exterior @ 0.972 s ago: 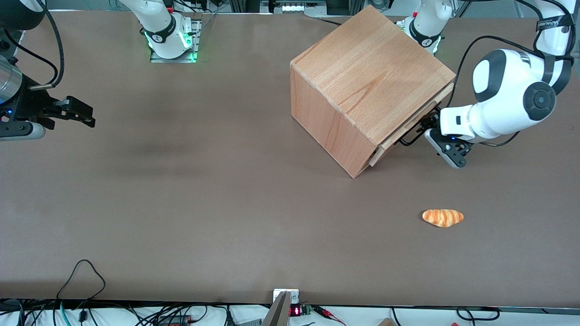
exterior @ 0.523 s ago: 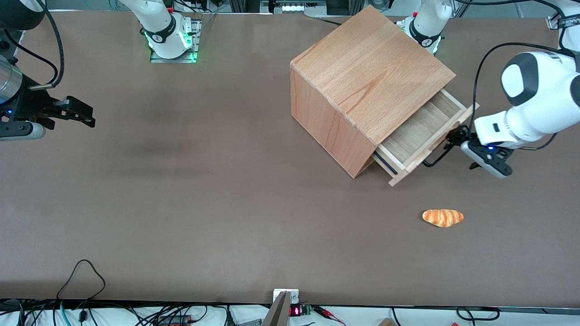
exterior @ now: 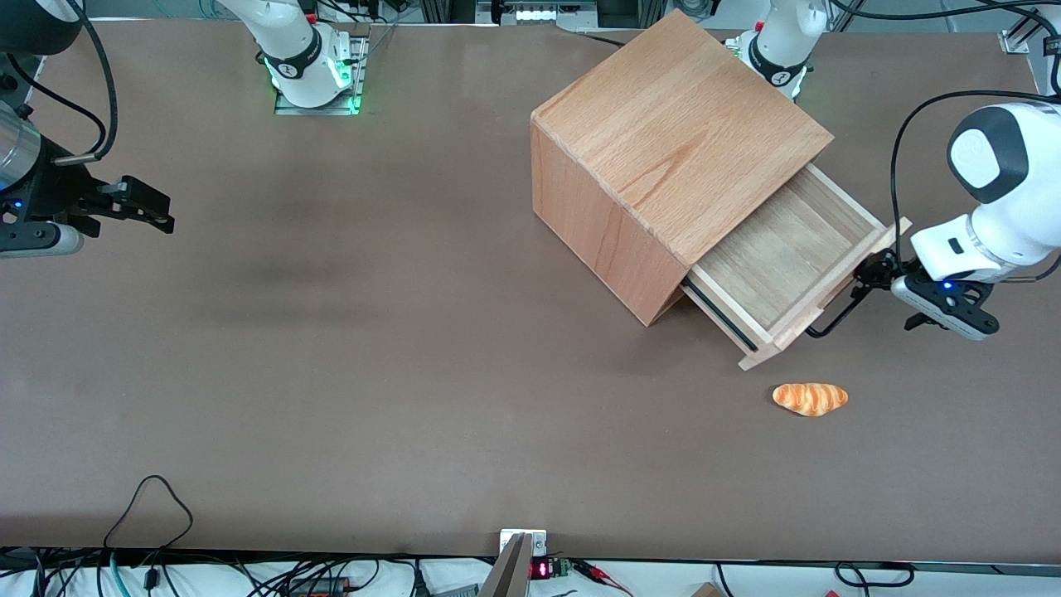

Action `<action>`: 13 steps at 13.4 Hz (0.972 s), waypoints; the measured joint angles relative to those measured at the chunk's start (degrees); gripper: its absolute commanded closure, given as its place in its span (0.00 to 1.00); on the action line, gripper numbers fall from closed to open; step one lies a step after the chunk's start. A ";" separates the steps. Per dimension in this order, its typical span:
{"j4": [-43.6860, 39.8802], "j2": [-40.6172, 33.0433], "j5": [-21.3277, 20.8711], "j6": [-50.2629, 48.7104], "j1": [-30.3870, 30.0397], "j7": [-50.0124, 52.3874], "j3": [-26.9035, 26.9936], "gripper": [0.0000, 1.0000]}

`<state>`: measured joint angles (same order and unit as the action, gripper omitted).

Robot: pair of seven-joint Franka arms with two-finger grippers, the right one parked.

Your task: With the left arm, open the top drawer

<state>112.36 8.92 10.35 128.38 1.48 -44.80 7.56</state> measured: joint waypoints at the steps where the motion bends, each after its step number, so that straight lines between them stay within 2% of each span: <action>1: -0.66 0.01 -0.36 -0.05 0.00 -0.20 0.03 0.00; 5: -3.90 -0.18 -0.51 -0.91 -0.01 -0.53 0.50 0.00; 10: -8.69 -4.07 -0.51 -14.03 -0.08 3.83 2.29 0.00; 11: -9.01 -5.66 -0.92 -16.90 -0.09 5.56 2.71 0.00; 13: -9.39 -10.06 -5.06 -22.56 -0.10 10.71 3.10 0.00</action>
<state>102.96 -1.15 5.29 105.82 1.38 -34.10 10.66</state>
